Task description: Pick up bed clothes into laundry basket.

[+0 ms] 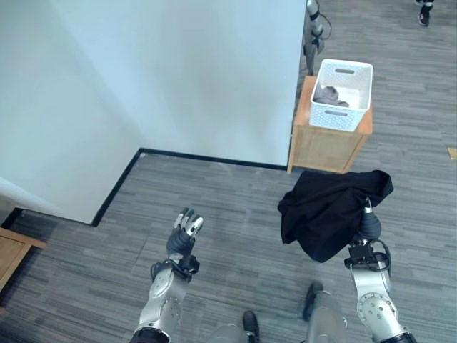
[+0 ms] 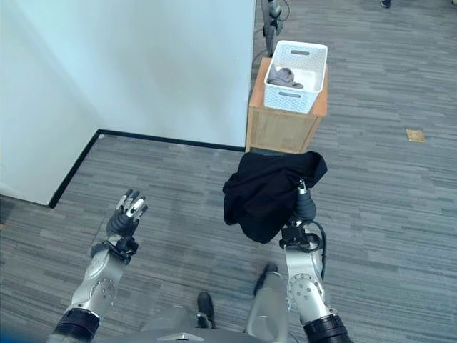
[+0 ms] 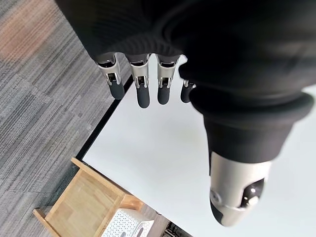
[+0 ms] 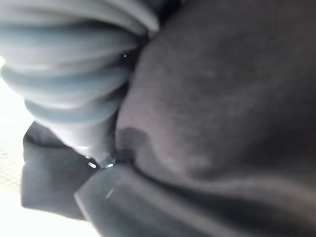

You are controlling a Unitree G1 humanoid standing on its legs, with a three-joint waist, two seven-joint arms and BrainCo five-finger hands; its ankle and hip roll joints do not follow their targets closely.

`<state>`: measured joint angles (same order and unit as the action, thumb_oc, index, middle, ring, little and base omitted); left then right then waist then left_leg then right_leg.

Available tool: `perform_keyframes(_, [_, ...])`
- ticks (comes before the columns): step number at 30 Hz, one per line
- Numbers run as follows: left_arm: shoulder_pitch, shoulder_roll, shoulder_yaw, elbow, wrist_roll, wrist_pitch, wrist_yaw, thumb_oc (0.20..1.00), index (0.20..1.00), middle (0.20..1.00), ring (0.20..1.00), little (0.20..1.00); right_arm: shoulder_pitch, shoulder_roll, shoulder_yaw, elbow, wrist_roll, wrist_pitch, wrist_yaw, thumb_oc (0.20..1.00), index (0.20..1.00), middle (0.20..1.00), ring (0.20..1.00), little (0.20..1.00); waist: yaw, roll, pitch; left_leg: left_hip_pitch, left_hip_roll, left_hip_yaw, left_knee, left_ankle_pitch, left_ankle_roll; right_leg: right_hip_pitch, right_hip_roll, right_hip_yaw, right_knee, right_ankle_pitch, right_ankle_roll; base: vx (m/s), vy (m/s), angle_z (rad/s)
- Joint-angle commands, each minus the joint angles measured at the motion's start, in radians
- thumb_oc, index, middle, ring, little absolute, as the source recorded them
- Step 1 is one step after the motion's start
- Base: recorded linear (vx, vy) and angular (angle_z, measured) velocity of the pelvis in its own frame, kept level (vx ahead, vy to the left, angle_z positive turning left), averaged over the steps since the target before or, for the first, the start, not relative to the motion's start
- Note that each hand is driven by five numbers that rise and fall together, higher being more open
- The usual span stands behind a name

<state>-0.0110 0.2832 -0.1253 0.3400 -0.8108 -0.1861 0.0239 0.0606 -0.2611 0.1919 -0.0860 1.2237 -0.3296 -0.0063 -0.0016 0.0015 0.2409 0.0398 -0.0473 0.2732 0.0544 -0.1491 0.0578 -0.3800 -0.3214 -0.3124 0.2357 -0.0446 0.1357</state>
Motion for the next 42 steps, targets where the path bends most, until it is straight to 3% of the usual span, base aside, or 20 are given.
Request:
perform_keyframes(1, [-0.062,0.032,-0.001,-0.051,0.02,-0.043,-0.019,1.0,1.0,1.0,1.0,1.0,-0.079,-0.016,-0.047,-0.076,-0.05,-0.055,0.016,0.2,0.2,0.2,0.2,0.2,-0.002,0.006,-0.03,0.106,0.075,-0.008,-0.009,-0.014,-0.099,0.138,0.007,-0.075,-0.13,0.148,0.042,0.27,-0.131,0.35])
perform_keyframes(2, [-0.07,0.029,-0.002,-0.047,0.02,-0.046,-0.017,1.0,1.0,1.0,1.0,1.0,-0.091,-0.02,-0.042,-0.077,-0.056,-0.057,0.016,0.2,0.2,0.2,0.2,0.2,-0.001,0.002,-0.032,0.121,0.079,-0.004,-0.003,-0.023,-0.108,0.143,-0.007,-0.101,-0.143,0.176,0.052,0.52,-0.315,0.24])
perform_keyframes(4, [-0.079,0.026,0.001,-0.037,0.022,-0.057,-0.011,1.0,1.0,1.0,1.0,1.0,-0.124,-0.03,-0.026,-0.091,-0.048,-0.069,0.019,0.2,0.2,0.2,0.2,0.2,-0.002,-0.007,-0.039,0.102,0.136,-0.014,0.257,0.043,-0.163,0.183,0.032,-0.101,-0.128,0.161,0.008,0.48,-0.359,-0.01])
perform_keyframes(5, [-0.08,0.026,0.001,-0.036,0.021,-0.058,-0.012,1.0,1.0,1.0,1.0,1.0,-0.125,-0.03,-0.026,-0.09,-0.047,-0.069,0.02,0.2,0.2,0.2,0.2,0.2,-0.003,-0.003,-0.039,0.094,0.144,-0.016,0.271,0.037,-0.168,0.184,0.038,-0.104,-0.129,0.16,0.005,0.34,-0.397,0.11])
perform_keyframes(6, [-0.073,0.016,0.0,-0.044,0.006,-0.063,0.001,1.0,1.0,1.0,1.0,1.0,-0.14,-0.043,-0.008,-0.082,-0.047,-0.077,0.02,0.2,0.2,0.2,0.2,0.2,0.013,-0.006,-0.03,-0.013,0.211,-0.02,0.52,0.157,-0.217,0.246,0.103,-0.121,-0.166,0.12,-0.051,0.45,-0.507,0.19])
perform_keyframes(7, [-0.065,0.008,0.003,-0.057,-0.02,-0.058,-0.011,1.0,1.0,1.0,1.0,1.0,-0.154,-0.053,0.002,-0.066,-0.052,-0.071,0.019,0.2,0.2,0.2,0.2,0.2,0.05,-0.019,-0.006,-0.06,0.248,-0.025,0.645,0.215,-0.233,0.317,0.147,-0.138,-0.187,0.062,-0.099,0.54,-0.548,-0.26])
perform_keyframes(8, [-0.061,0.007,0.0,-0.062,-0.022,-0.055,-0.009,1.0,1.0,1.0,1.0,1.0,-0.153,-0.055,0.003,-0.062,-0.048,-0.068,0.017,0.2,0.2,0.2,0.2,0.2,0.059,-0.02,-0.001,-0.077,0.26,-0.013,0.643,0.211,-0.234,0.345,0.159,-0.134,-0.204,0.054,-0.103,0.46,-0.359,-0.74])
perform_keyframes(11, [-0.047,-0.004,-0.006,-0.055,-0.023,-0.044,-0.016,1.0,1.0,1.0,1.0,1.0,-0.151,-0.054,-0.004,-0.056,-0.032,-0.068,0.014,0.2,0.2,0.2,0.2,0.2,0.083,-0.029,-0.017,-0.147,0.293,0.028,0.5,0.2,-0.225,0.417,0.177,-0.122,-0.264,0.039,-0.089,0.33,-0.082,-0.66])
perform_keyframes(13, [-0.041,-0.005,-0.009,-0.052,-0.011,-0.043,-0.016,1.0,1.0,1.0,1.0,1.0,-0.14,-0.06,-0.002,-0.048,-0.04,-0.062,0.021,0.2,0.2,0.2,0.2,0.2,0.093,-0.026,-0.036,-0.158,0.264,0.011,0.336,0.193,-0.207,0.435,0.187,-0.095,-0.279,0.032,-0.08,0.28,0.066,-0.36])
perform_keyframes(15, [-0.047,-0.009,-0.015,-0.051,0.004,-0.048,-0.019,1.0,1.0,1.0,1.0,1.0,-0.136,-0.07,0.003,-0.042,-0.051,-0.056,0.028,0.2,0.2,0.2,0.2,0.2,0.102,-0.018,-0.049,-0.174,0.203,-0.031,0.148,0.219,-0.177,0.449,0.19,-0.079,-0.285,0.032,-0.076,0.26,0.091,-0.43])
perform_keyframes(18, [-0.059,-0.009,-0.026,-0.057,0.013,-0.046,-0.025,1.0,1.0,1.0,1.0,1.0,-0.147,-0.07,0.002,-0.031,-0.056,-0.054,0.024,0.2,0.2,0.2,0.2,0.2,0.106,-0.007,-0.053,-0.177,0.187,-0.025,0.077,0.269,-0.181,0.496,0.205,-0.069,-0.287,0.014,-0.082,0.23,0.027,-0.28])
perform_keyframes(22, [-0.059,-0.001,-0.032,-0.065,0.025,-0.041,-0.025,1.0,1.0,1.0,1.0,1.0,-0.155,-0.057,0.008,-0.032,-0.069,-0.046,0.022,0.2,0.2,0.2,0.2,0.2,0.11,-0.002,-0.077,-0.132,0.158,-0.009,0.033,0.243,-0.156,0.52,0.202,-0.069,-0.266,-0.011,-0.073,0.18,0.069,-0.23])
perform_keyframes(23, [-0.064,0.002,-0.032,-0.066,0.03,-0.038,-0.021,1.0,1.0,1.0,1.0,1.0,-0.155,-0.052,0.006,-0.034,-0.073,-0.045,0.019,0.2,0.2,0.2,0.2,0.2,0.11,0.0,-0.086,-0.113,0.142,-0.009,0.013,0.238,-0.144,0.521,0.193,-0.066,-0.244,-0.022,-0.07,0.3,0.231,0.06])
perform_keyframes(24, [-0.072,0.01,-0.029,-0.07,0.033,-0.034,-0.013,1.0,1.0,1.0,1.0,1.0,-0.157,-0.035,0.008,-0.039,-0.078,-0.045,0.018,0.2,0.2,0.2,0.2,0.2,0.115,0.006,-0.1,-0.074,0.118,0.012,-0.033,0.221,-0.103,0.482,0.157,-0.071,-0.075,-0.052,-0.056,0.25,0.247,0.09])
perform_keyframes(27, [-0.073,0.029,-0.034,-0.084,0.045,-0.033,-0.008,1.0,1.0,1.0,1.0,1.0,-0.174,-0.026,0.013,-0.038,-0.084,-0.033,0.013,0.2,0.2,0.2,0.2,0.2,0.096,0.019,-0.088,-0.016,0.083,0.025,-0.073,0.195,-0.048,0.363,0.075,-0.046,0.169,0.016,0.008,0.14,0.22,-0.11])
perform_keyframes(29, [-0.065,0.033,-0.038,-0.088,0.047,-0.03,-0.008,1.0,1.0,1.0,1.0,1.0,-0.174,-0.025,0.004,-0.052,-0.092,-0.032,0.006,0.2,0.2,0.2,0.2,0.2,0.08,0.03,-0.076,0.011,0.074,0.016,-0.092,0.189,-0.034,0.308,0.058,-0.003,0.252,0.04,0.02,0.1,0.104,0.11])
perform_keyframes(32, [-0.069,0.04,-0.048,-0.078,0.046,-0.031,-0.011,1.0,1.0,1.0,1.0,1.0,-0.17,-0.028,-0.039,-0.069,-0.09,-0.046,-0.011,0.2,0.2,0.2,0.2,0.2,0.062,0.039,-0.081,0.02,0.072,-0.033,-0.12,0.195,-0.049,0.278,0.116,0.107,0.102,0.008,-0.008,0.15,-0.09,0.34])
perform_keyframes(33, [-0.075,0.04,-0.057,-0.076,0.048,-0.028,-0.013,1.0,1.0,1.0,1.0,1.0,-0.172,-0.032,-0.059,-0.075,-0.095,-0.059,-0.027,0.2,0.2,0.2,0.2,0.2,0.053,0.035,-0.089,0.017,0.067,-0.06,-0.125,0.188,-0.057,0.278,0.129,0.182,-0.025,0.007,-0.009,0.13,-0.136,0.43])
perform_keyframes(36, [-0.084,0.041,-0.069,-0.07,0.059,-0.032,-0.012,1.0,1.0,1.0,1.0,1.0,-0.192,-0.046,-0.075,-0.073,-0.115,-0.084,-0.05,0.2,0.2,0.2,0.2,0.2,0.046,0.022,-0.092,0.009,0.064,-0.095,-0.112,0.172,-0.066,0.276,0.13,0.249,-0.121,0.048,0.001,0.12,-0.137,0.57])
perform_keyframes(42, [-0.037,0.013,-0.047,-0.077,0.037,-0.022,-0.022,1.0,1.0,1.0,1.0,1.0,-0.282,-0.064,-0.089,-0.033,-0.134,-0.084,-0.085,0.2,0.2,0.2,0.2,0.2,0.077,0.013,-0.124,0.012,0.073,-0.102,-0.099,0.163,-0.087,0.36,0.138,0.17,-0.253,0.092,-0.003,0.14,-0.153,0.38])
